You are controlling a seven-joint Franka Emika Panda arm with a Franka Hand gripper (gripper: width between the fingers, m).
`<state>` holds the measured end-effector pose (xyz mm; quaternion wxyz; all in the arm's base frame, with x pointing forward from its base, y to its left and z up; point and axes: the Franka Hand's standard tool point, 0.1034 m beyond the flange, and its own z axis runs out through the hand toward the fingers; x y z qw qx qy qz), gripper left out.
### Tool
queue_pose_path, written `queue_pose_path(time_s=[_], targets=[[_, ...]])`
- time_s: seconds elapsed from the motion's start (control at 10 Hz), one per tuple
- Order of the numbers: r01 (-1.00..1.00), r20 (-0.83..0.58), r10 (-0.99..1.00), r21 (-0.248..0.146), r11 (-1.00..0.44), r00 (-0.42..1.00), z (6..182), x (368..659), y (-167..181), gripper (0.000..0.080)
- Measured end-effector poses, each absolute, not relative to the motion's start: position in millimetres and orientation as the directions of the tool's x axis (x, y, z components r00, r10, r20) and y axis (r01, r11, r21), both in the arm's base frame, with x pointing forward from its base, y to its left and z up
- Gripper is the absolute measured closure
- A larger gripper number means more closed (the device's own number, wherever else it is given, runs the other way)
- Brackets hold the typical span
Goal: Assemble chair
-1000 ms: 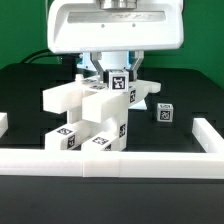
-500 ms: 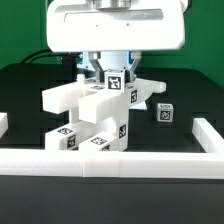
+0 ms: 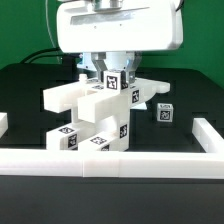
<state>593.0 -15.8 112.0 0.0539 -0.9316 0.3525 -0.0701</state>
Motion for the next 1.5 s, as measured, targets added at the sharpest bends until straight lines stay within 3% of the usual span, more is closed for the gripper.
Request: queue_pose_path(time_s=[0.2,0.4,0.5,0.6,0.7,0.8,1.2,1.5], targets=[[-0.81,0.073,-0.831,-0.187,-0.555,0.552,114.1,598,-16,0.0515],[-0.845,0.066,-0.868,-0.199,-0.496,0.493,115.5,600,-15,0.0511],[-0.831,0.071,-0.853,-0.194,-0.521,0.517,115.1,600,-15,0.0511],[-0.792,0.086,-0.814,-0.191,-0.58,0.575,116.7,602,-14,0.0304],[-0.783,0.089,-0.805,-0.193,-0.591,0.586,118.7,604,-11,0.0304],[-0.744,0.102,-0.768,-0.192,-0.639,0.633,121.3,605,-8,0.018],[-0.477,0.172,-0.508,-0.192,-0.858,0.844,151.6,593,19,0.015],[-0.491,0.148,-0.527,-0.222,-0.842,0.837,167.8,567,45,0.015]])
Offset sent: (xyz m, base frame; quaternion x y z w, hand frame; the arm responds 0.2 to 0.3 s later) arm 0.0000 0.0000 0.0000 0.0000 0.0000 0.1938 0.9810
